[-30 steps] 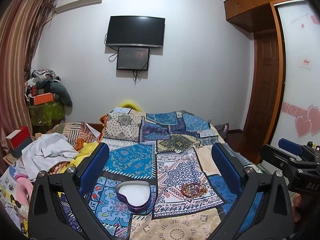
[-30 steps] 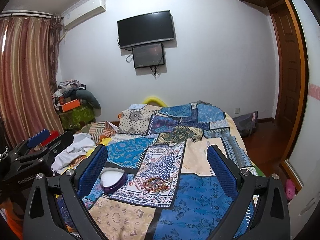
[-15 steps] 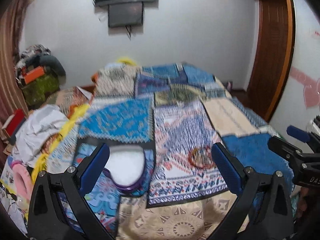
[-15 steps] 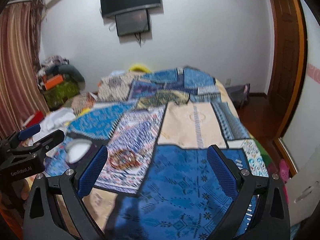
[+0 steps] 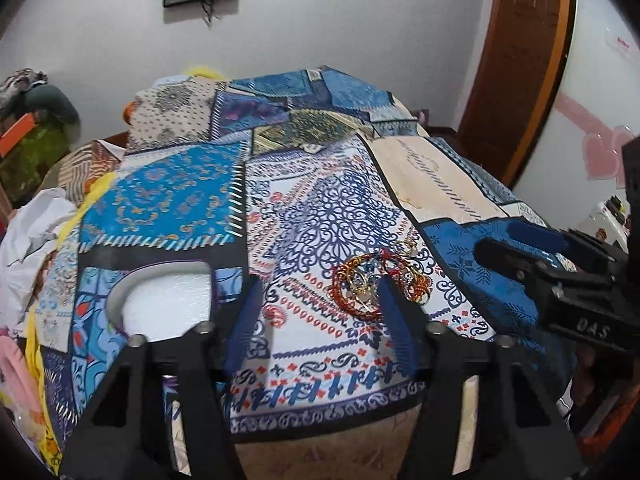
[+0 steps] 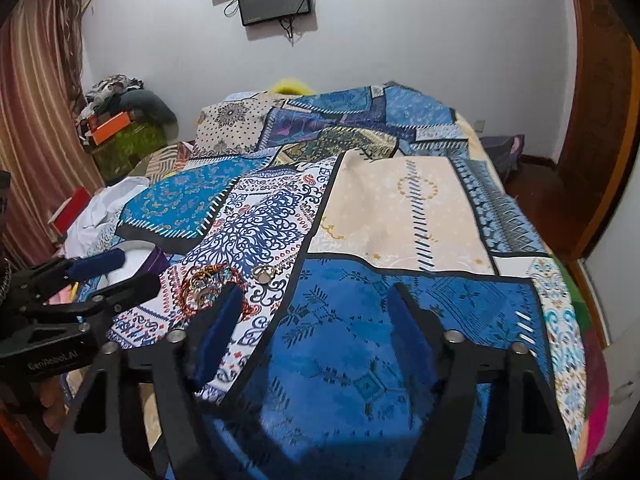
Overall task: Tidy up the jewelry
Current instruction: 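Move the right tool down toward the jewelry pile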
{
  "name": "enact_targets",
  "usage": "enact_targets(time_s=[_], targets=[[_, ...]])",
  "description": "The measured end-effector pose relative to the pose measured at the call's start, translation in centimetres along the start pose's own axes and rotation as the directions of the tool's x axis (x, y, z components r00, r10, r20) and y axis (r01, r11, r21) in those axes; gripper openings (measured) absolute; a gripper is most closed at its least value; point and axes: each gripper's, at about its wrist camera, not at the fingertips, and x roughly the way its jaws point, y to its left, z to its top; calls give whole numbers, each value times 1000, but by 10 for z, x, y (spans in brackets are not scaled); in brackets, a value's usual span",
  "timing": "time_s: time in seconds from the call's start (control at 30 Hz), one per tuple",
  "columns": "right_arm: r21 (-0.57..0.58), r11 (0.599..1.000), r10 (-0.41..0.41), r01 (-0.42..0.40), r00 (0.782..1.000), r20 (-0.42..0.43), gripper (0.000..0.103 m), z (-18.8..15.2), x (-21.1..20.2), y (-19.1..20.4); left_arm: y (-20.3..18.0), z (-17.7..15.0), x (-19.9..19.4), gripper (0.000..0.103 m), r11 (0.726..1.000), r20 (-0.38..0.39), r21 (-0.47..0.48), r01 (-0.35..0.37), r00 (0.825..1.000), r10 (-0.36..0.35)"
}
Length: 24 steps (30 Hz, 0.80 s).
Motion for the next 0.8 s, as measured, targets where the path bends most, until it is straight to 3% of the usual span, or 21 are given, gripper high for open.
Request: enact_targets(time_s=[0.17,0.37,0.63,0.8], targets=[[-4,998,55,-56,998,-34,48,8,10,-6,2,4,14,27,999,-50,7,34,998,-34],[-20,993,115,-118,989,-89,38,16,27,-2,3,2,20,22,999,-68,9,33,997,-33],[-60,985,152,-162,977,-147,35,19,41,10,8,-1,21,21,999,-86,13,36,996,-34],[-106,981,141,-164,970,-200,21,18,55,19,10,-7,24,21,999,-103,25,38,994,-35]])
